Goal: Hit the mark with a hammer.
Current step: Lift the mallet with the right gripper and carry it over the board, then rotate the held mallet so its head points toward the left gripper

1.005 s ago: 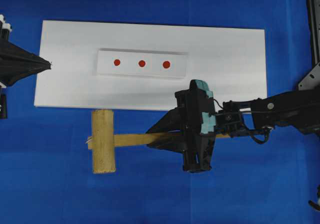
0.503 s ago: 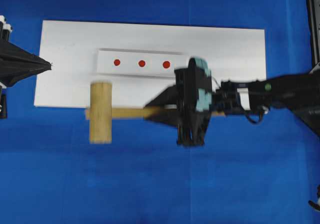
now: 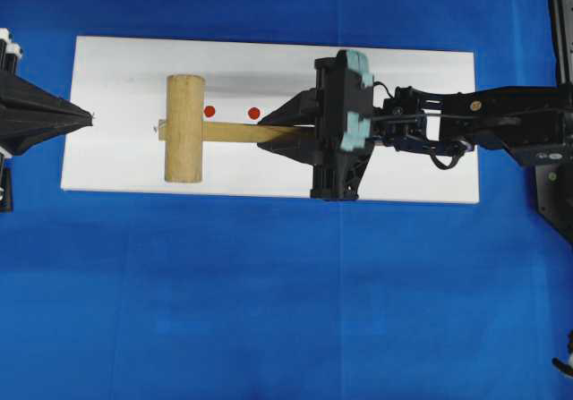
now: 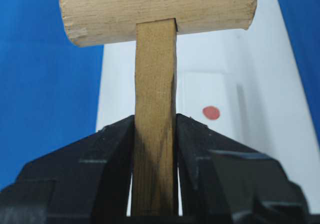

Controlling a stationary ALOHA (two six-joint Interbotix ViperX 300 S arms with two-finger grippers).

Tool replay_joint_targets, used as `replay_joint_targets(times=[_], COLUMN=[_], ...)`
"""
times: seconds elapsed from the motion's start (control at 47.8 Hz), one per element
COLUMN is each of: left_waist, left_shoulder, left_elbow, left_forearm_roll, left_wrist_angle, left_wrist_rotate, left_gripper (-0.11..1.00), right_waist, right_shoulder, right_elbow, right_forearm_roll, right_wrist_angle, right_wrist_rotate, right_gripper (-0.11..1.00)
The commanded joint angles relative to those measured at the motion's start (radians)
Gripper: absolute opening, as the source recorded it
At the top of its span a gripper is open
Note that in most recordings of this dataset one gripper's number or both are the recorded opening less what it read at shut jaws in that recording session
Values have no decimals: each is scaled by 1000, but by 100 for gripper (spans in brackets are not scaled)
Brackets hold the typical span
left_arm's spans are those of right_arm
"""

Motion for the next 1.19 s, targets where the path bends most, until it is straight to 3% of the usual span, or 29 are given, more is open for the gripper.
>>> replay_joint_targets(times=[0.0, 0.126, 0.482, 0.796, 0.921, 1.173], left_waist=[0, 2, 0, 2, 2, 0], left_shoulder=[5, 2, 2, 0, 0, 2], left_elbow=[-9, -9, -9, -5, -5, -5], left_forearm_roll=[-2, -2, -3, -3, -3, -3], left_wrist_angle=[-6, -6, -5, -5, -5, -15], left_wrist_rotate=[-2, -3, -66, -66, -66, -75], left_gripper=[0, 0, 0, 0, 0, 0], right_waist=[-12, -26, -31, -5, 5, 8], right_shoulder=[-48, -61, -67, -67, -66, -58], right_elbow=[-20, -23, -23, -18, -21, -32], right_forearm_roll=[-5, -6, -3, -3, -2, 2], right_wrist_angle=[-11, -25, -187, -293, -298, -299], right_wrist_rotate=[-51, -158, -594, -896, -973, -985], right_gripper=[9, 9, 9, 9, 9, 9])
